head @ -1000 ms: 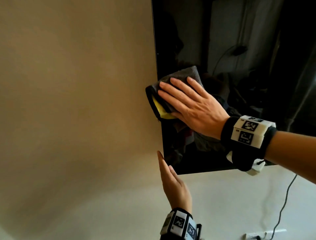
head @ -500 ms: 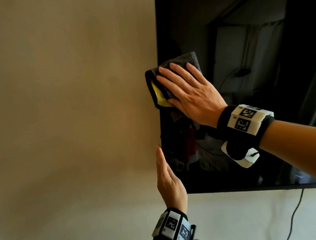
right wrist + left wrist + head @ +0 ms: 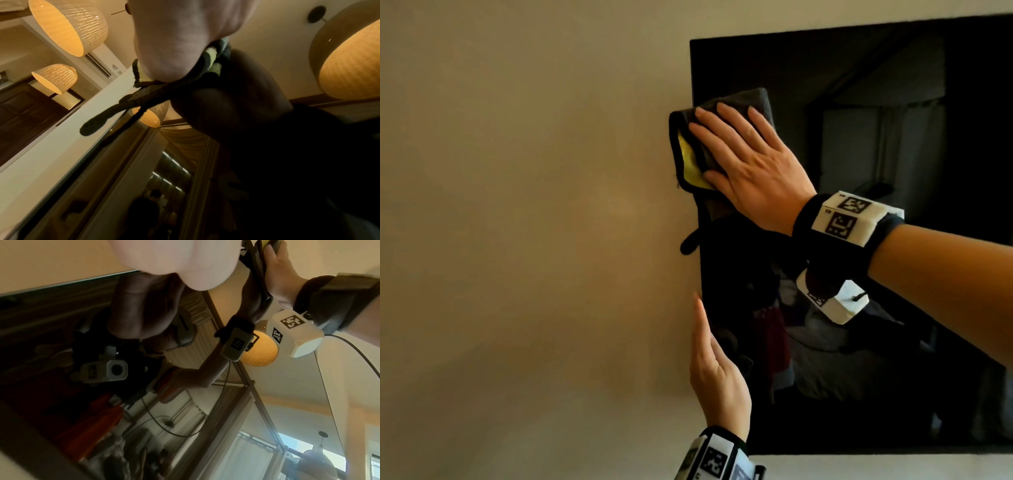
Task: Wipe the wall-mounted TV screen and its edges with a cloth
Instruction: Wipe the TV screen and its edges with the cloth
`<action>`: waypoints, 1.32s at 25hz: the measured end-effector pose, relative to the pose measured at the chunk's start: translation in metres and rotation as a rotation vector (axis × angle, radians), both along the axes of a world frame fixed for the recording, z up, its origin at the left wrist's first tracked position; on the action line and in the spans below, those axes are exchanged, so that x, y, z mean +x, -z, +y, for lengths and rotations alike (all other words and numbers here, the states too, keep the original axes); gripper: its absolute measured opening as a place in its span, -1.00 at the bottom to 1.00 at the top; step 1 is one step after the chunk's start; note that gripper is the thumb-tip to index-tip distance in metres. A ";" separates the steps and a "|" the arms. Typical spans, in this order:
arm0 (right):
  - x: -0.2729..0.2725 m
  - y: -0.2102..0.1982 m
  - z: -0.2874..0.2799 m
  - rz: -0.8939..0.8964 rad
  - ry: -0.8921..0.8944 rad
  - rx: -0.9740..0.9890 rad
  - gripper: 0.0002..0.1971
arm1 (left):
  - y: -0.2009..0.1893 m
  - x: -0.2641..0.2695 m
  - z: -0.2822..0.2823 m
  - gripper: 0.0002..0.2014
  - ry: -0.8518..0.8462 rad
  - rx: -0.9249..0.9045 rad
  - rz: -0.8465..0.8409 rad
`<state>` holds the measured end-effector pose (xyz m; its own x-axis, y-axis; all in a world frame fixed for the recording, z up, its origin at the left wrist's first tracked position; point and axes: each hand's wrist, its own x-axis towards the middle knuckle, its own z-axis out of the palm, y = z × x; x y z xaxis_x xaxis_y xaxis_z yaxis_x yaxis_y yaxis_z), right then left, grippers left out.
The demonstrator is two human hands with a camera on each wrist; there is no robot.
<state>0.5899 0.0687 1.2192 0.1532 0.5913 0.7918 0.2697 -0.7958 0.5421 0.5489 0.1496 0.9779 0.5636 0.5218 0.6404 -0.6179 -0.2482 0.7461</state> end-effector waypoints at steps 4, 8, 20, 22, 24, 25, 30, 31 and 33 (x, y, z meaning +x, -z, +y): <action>0.000 -0.048 0.010 -0.043 -0.029 0.098 -0.43 | -0.032 0.007 0.001 -0.50 -0.008 0.034 -0.084; -0.003 -0.097 0.015 -0.049 -0.048 0.177 -0.46 | -0.061 0.012 0.003 -0.47 -0.049 0.138 -0.183; -0.009 -0.139 -0.037 0.074 -0.039 0.115 -0.50 | -0.129 0.021 -0.016 -0.43 -0.569 0.749 -0.240; -0.010 -0.141 -0.054 0.071 -0.038 0.112 -0.48 | -0.134 0.022 -0.028 -0.38 -0.607 0.809 -0.222; -0.011 -0.141 -0.070 0.078 -0.036 0.132 -0.47 | -0.142 0.022 -0.040 -0.34 -0.620 0.827 -0.198; -0.010 -0.142 -0.082 0.079 -0.036 0.141 -0.45 | -0.144 0.021 -0.049 -0.32 -0.627 0.828 -0.184; -0.007 -0.141 -0.126 0.067 -0.023 0.141 -0.42 | -0.145 0.021 -0.082 -0.22 -0.669 0.866 -0.104; -0.007 -0.141 -0.134 0.065 -0.020 0.144 -0.42 | -0.147 0.020 -0.088 -0.21 -0.671 0.862 -0.089; -0.006 -0.141 -0.155 0.069 -0.011 0.160 -0.43 | -0.150 0.019 -0.098 -0.19 -0.681 0.842 -0.064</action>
